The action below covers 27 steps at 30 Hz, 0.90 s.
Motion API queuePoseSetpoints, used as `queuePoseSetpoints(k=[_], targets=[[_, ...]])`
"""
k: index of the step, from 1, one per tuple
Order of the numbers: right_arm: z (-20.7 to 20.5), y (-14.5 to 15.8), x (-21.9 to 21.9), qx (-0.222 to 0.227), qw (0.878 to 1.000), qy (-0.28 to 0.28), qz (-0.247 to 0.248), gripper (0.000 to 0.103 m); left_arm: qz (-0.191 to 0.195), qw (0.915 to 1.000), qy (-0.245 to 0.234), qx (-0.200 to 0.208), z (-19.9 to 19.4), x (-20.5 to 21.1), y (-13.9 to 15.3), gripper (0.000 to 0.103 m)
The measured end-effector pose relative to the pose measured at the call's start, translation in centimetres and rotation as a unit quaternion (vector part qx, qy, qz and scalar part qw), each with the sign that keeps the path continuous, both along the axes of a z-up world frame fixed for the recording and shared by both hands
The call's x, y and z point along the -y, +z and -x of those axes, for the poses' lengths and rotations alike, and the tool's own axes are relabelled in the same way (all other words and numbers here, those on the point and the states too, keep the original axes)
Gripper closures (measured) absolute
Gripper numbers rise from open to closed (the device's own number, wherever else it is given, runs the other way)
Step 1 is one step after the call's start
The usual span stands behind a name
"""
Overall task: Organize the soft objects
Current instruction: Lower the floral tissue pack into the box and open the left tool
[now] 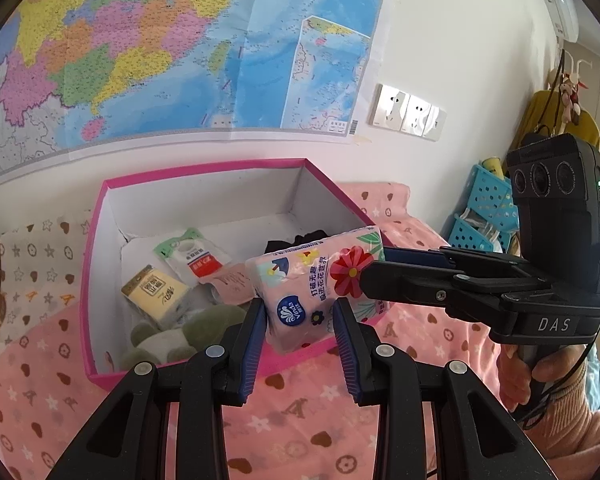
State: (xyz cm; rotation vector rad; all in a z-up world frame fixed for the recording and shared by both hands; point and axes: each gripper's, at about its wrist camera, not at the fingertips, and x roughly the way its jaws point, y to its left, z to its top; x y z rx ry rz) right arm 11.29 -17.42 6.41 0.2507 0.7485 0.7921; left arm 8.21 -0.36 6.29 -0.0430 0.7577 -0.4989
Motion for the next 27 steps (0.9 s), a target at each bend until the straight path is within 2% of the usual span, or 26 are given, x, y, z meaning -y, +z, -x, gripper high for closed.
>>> queuePoseSetpoints(k=[27], targets=[[-2.5,0.3,-0.6,0.001,1.000,-0.005,-0.003,0.065,-0.008,0.9999,0.013,0.005,-2.7,-0.3,0.3,0.070]])
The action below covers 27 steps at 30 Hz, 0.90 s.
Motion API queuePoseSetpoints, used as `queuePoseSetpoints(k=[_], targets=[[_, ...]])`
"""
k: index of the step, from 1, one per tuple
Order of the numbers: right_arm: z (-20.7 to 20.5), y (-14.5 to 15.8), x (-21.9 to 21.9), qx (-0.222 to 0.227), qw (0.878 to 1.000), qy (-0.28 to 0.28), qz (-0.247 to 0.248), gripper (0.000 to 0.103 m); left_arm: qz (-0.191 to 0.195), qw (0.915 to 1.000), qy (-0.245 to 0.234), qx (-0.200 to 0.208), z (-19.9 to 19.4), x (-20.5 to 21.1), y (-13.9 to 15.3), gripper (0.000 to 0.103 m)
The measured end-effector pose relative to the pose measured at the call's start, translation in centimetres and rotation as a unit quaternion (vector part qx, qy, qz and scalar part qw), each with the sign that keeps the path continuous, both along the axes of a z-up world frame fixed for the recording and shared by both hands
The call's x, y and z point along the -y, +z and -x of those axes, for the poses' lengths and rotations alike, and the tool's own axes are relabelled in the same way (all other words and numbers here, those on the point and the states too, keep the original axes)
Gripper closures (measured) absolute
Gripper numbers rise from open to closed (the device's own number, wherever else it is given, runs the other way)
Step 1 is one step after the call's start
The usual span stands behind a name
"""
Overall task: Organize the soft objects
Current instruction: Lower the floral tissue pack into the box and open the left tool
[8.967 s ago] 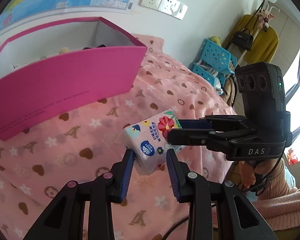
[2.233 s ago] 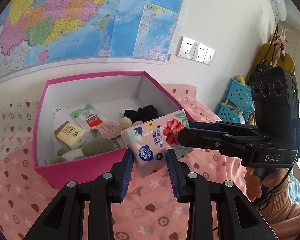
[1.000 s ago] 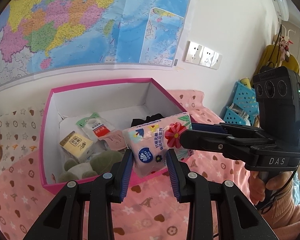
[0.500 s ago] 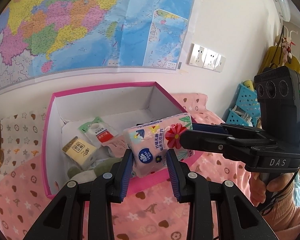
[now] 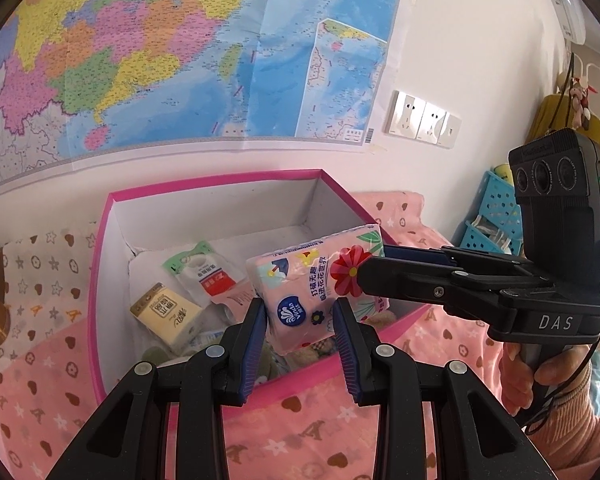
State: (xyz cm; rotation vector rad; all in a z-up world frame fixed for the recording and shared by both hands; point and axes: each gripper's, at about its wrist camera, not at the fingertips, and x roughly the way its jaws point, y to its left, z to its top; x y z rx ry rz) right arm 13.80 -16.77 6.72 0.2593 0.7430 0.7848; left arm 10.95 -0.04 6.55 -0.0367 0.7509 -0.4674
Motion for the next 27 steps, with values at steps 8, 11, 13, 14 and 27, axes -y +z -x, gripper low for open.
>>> queuePoseSetpoints(k=[8,11,13,14,27], targets=[[-1.2,-0.2,-0.3,-0.005,1.000,-0.004,0.002,0.065,-0.008,1.0000,0.003,-0.001,-1.1,0.0,-0.2,0.070],[-1.6,-0.4,-0.3,-0.009,1.000,-0.007,0.003,0.065,-0.011,0.9999,0.004,0.000,-1.4,0.0,-0.2,0.070],[-2.0,-0.5,-0.4,-0.011,1.000,-0.009,0.003,0.065,-0.013,0.9999,0.004,0.000,-1.7,0.0,-0.3,0.070],[-2.1,-0.5,-0.4,-0.012,1.000,-0.010,0.003,0.065,-0.014,0.9999,0.004,-0.001,-1.7,0.0,-0.3,0.070],[-3.8,-1.3,-1.1,-0.024,1.000,-0.018,0.009,0.065,-0.018,0.9998,0.010,-0.007,-3.4,-0.4,-0.9,0.070]])
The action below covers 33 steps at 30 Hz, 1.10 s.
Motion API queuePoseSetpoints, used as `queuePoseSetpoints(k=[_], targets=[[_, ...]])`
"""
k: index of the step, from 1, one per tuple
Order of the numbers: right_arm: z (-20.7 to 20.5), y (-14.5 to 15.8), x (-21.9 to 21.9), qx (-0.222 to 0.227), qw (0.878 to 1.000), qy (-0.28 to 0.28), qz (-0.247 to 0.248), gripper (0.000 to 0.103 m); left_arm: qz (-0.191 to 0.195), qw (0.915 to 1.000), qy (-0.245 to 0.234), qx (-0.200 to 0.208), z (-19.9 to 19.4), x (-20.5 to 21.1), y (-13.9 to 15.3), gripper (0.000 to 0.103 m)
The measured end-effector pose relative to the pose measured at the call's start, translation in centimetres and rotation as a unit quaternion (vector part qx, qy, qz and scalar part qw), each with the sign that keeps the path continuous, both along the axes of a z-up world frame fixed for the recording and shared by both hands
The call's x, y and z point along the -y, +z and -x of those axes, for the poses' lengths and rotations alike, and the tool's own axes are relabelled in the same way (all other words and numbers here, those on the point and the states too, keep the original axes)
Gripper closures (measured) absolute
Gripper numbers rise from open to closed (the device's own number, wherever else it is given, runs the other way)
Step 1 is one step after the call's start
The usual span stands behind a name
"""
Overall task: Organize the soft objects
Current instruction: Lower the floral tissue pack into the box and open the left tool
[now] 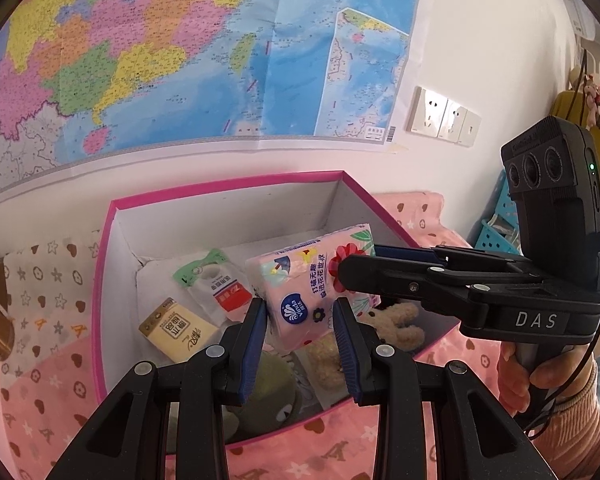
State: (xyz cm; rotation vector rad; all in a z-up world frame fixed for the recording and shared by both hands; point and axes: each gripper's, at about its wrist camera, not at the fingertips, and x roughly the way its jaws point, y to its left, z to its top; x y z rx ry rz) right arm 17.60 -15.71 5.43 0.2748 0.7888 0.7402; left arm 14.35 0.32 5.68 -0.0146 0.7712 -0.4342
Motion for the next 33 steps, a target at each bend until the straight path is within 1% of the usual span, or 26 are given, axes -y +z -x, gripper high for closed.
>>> queuePoseSetpoints(k=[8,9,11,27,33], targets=[[-1.3,-0.2,-0.6,-0.006,1.000,-0.003,0.005,0.065,0.002,0.9999,0.012,-0.010,-1.4,-0.5,-0.7,0.070],[-1.5,-0.3,-0.6,-0.007,1.000,-0.004,0.005,0.065,0.003,0.9997,0.012,-0.020,-1.6,-0.6,-0.8,0.070],[-1.8,-0.4,-0.8,-0.010,1.000,-0.004,0.005,0.065,0.004,0.9996,0.014,-0.025,-2.0,-0.6,-1.0,0.070],[-3.5,-2.5,-1.0,-0.040,0.999,-0.006,0.007,0.065,-0.001,0.9987,0.016,-0.048,-3.5,-0.6,-2.6,0.070],[-3.9,-3.2,-1.2,-0.054,0.998,-0.007,0.012,0.065,0.000,0.9978,0.016,-0.064,-4.1,-0.6,-3.7,0.070]])
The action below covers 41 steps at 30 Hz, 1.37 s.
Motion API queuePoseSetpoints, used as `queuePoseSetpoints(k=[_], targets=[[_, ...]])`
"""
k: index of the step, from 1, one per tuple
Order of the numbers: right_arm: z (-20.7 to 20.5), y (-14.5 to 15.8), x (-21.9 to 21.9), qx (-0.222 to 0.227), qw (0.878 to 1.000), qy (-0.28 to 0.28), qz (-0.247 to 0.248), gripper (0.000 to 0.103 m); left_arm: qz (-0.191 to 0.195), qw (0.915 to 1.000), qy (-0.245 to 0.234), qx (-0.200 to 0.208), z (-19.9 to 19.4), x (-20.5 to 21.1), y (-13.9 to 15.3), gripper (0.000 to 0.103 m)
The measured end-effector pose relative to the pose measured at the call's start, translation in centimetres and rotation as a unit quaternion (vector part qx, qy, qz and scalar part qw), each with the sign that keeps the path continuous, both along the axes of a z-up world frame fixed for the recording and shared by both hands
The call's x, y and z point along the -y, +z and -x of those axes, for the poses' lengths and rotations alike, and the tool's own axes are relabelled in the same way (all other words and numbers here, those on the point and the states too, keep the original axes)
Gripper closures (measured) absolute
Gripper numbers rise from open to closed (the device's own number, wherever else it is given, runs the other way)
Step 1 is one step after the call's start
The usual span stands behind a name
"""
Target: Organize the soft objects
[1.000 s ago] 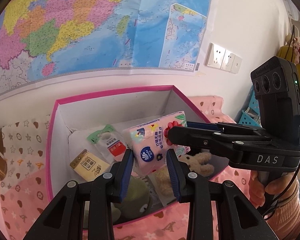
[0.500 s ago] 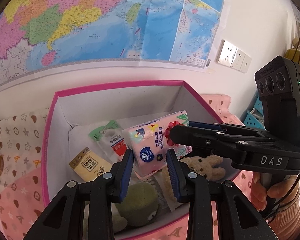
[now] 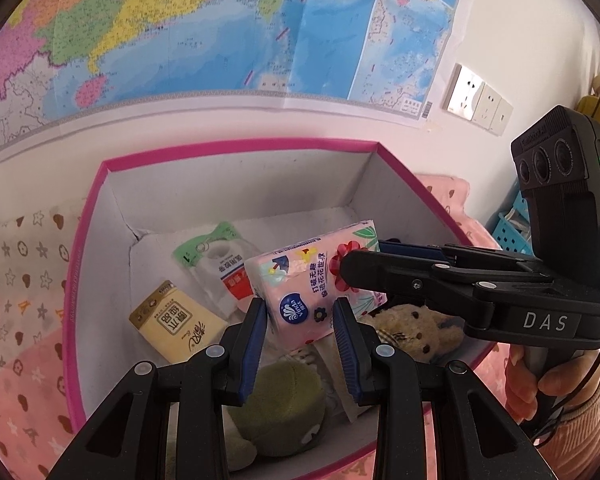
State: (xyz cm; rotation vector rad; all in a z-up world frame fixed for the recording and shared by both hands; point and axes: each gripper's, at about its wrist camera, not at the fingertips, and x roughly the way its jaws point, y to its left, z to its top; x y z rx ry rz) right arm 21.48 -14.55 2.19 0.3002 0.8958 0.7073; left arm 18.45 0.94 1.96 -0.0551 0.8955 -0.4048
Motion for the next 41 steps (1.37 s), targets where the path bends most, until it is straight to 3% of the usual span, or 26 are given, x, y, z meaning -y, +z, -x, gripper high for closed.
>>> queuePoseSetpoints(k=[8,10,11,12,17,21,23,26,29,41], targets=[[-0.9,-1.5,-0.9,-0.023,0.999,-0.002,0.025,0.065,-0.001,0.9997,0.011,-0.021,-0.8,-0.5,-1.3,0.067],[-0.9,-1.3,-0.8,-0.018,0.999,-0.007,0.027,0.057,0.001,0.9995,0.019,-0.024,-0.8,-0.8,-1.5,0.064],[-0.8,-1.2,-0.8,-0.014,0.999,-0.013,0.034,0.047,0.000,0.9996,0.019,-0.022,-0.8,-0.8,-1.4,0.060],[-0.6,-1.0,-0.8,-0.007,0.999,-0.019,0.045,0.045,-0.004,0.9996,0.022,-0.016,-0.5,-0.8,-1.3,0.057],[1.6,0.3,-0.2,0.036,0.997,-0.029,0.067,0.042,-0.021,0.9984,0.041,0.032,2.1,-1.4,-0.2,0.018],[5.7,1.9,0.1,0.094,0.992,-0.036,0.081,0.028,-0.042,0.9951,0.059,0.066,4.8,-2.0,0.7,0.011],[8.1,2.5,0.0,0.129,0.986,-0.043,0.101,0.013,-0.049,0.9923,0.079,0.083,6.4,-2.5,1.0,0.001],[11.4,2.8,-0.1,0.173,0.976,-0.058,0.123,0.007,-0.050,0.9889,0.105,0.093,8.3,-3.5,1.2,0.001],[13.9,2.3,-0.1,0.185,0.971,-0.073,0.134,0.005,-0.049,0.9866,0.128,0.089,9.8,-4.3,1.0,0.000],[17.1,-0.7,-0.8,0.143,0.976,-0.086,0.141,0.005,-0.070,0.9823,0.159,0.071,14.0,-3.5,-1.1,0.001]])
